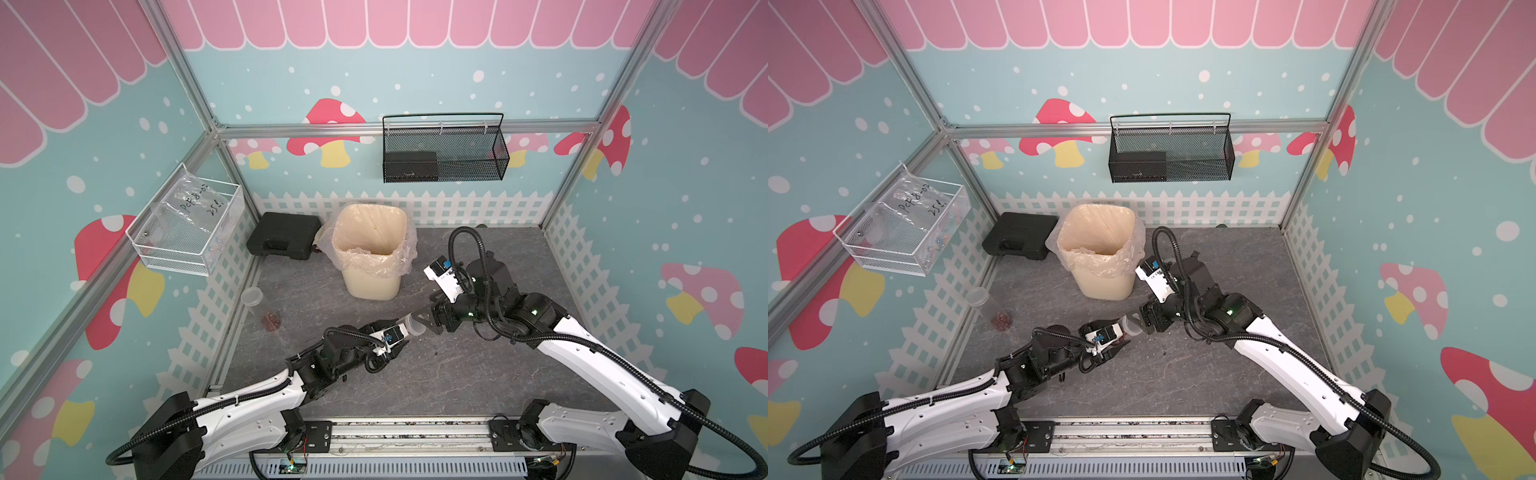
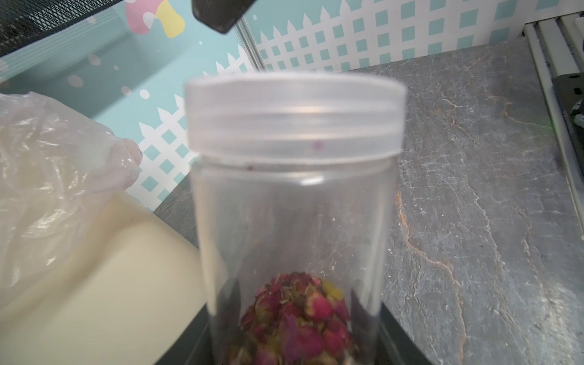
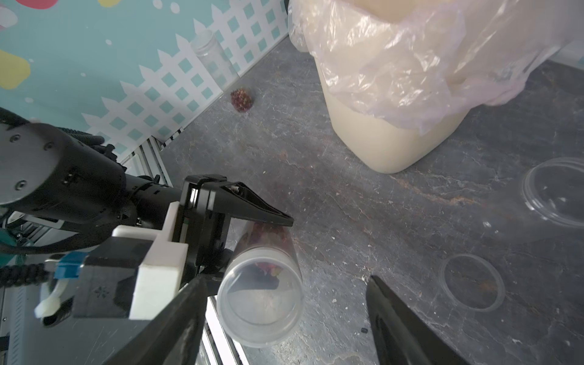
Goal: Empty the moldy dried flower tea in the jars
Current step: Unscrew the lid from the jar.
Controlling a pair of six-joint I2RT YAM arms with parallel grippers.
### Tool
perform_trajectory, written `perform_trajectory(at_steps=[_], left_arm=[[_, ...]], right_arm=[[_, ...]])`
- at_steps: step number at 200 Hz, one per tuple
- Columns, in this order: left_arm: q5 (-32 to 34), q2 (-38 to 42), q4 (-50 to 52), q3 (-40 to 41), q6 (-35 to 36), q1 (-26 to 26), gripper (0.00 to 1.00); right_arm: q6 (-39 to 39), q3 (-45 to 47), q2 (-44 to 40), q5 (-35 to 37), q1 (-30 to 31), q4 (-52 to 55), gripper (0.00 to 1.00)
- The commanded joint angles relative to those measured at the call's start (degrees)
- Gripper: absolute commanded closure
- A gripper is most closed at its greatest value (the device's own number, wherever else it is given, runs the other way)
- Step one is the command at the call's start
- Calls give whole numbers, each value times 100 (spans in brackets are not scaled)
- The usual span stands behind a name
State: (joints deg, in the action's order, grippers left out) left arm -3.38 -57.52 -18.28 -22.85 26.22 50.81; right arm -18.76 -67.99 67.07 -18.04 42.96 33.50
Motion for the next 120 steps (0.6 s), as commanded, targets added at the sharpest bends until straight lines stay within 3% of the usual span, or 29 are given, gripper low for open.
perform_trajectory(at_steps=[1,65,120], left_arm=[[73,98,-74,-74,156,35,96],[96,85,-29,-88,160,53,96],[92,17,23,-139,173,61,96]], right_arm=[[-321,72,133,-301,-16,148,21],[-235,250,301,-779,2,122,23],[112,230,495,-875,17,161,54]])
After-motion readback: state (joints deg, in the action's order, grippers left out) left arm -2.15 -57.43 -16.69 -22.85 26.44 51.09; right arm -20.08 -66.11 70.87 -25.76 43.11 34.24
